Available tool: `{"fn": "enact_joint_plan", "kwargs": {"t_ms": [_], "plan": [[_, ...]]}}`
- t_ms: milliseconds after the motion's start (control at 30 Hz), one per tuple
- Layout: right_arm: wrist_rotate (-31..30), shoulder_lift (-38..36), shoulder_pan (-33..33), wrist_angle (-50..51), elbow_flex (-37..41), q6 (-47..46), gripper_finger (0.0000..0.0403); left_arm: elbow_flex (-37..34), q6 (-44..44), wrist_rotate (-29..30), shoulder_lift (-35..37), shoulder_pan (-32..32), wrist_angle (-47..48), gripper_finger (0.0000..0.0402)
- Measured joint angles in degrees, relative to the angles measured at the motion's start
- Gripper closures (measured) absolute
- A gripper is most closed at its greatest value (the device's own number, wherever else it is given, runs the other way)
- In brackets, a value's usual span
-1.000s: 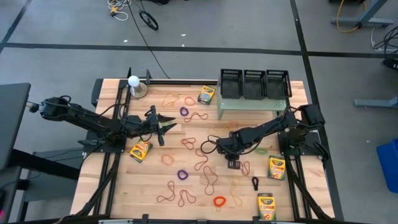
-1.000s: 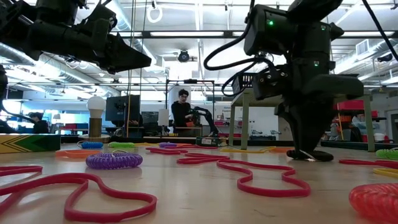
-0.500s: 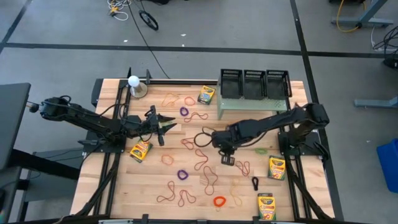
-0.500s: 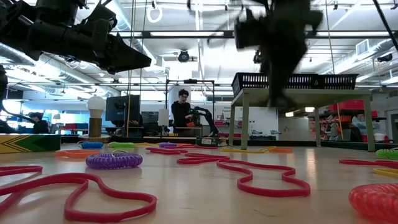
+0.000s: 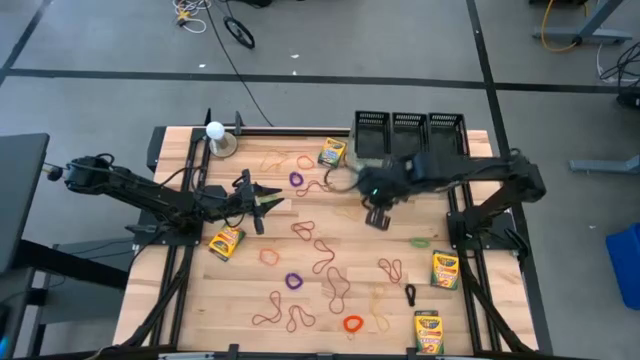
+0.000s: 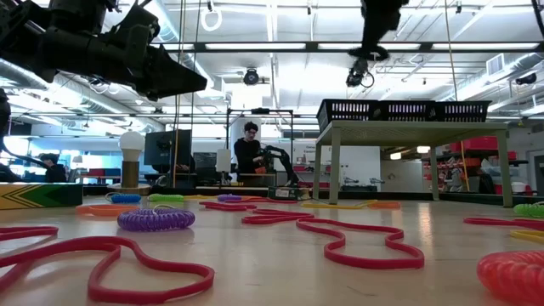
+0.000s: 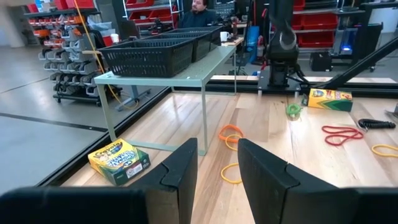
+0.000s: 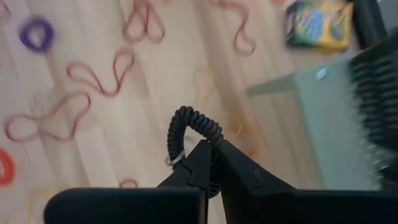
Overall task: Pick & Place Office Desk Supplies
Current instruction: Put the top black spring keychain into the left black basket on the shelf
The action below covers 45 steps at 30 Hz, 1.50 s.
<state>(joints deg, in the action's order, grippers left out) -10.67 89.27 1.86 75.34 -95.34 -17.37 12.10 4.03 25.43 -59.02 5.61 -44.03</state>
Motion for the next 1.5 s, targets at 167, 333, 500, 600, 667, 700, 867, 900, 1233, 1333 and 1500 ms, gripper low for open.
{"fn": "enact_joint_plan", "kwargs": {"t_ms": [167,333,500,600,667,700,867,900,1233,1333,1500], "plan": [[-2.2,-1.31,-7.0,-0.59,-4.27,0.58,0.0381,0.0,0.0,0.0,0.0,-0.01,0.04,0.0277],[-6.4,-1.2,-16.76,-4.42,-7.74,1.36,0.0381,0.0,0.0,0.0,-0.02,0.0,0.04,0.0277],[-5.12,-0.46,-28.54,-9.31,-7.48,4.6,0.0381,0.0,0.0,0.0,-0.02,-0.02,0.03,0.0277],[-3.81,1.92,-33.73,-9.3,-7.42,6.69,0.0381,0.0,0.0,0.0,-0.02,-0.01,0.04,0.0277],[-2.33,4.07,-35.66,-9.5,-7.4,7.57,0.038,0.0,0.0,0.0,-0.02,-0.02,0.09,0.0277],[-1.55,5.15,-36.43,-9.68,-7.37,8.21,0.038,0.0,0.0,0.0,-0.02,0.0,0.05,0.0277],[0.21,9.62,-37.74,-10.84,-7.33,10.4,0.038,0.0,0.0,0.01,-0.04,-0.02,0.07,0.0277],[0.24,10.27,-37.74,-10.87,-7.33,10.64,0.038,0.0,0.0,0.0,-0.04,0.0,0.06,0.0277],[0.12,14.48,-37.61,-9.74,-7.31,11.3,0.0366,0.0,0.0,0.0,-0.04,-0.01,0.06,0.0277],[-1.4,14.33,-37.24,-9.81,-7.33,11.38,0.0335,0.0,0.0,0.0,-0.04,-0.02,0.07,0.0277],[-8.77,13.23,-35.73,-8.23,-7.71,12.95,0.027,0.0,0.0,0.0,-0.04,0.0,0.0,0.0277]]}}
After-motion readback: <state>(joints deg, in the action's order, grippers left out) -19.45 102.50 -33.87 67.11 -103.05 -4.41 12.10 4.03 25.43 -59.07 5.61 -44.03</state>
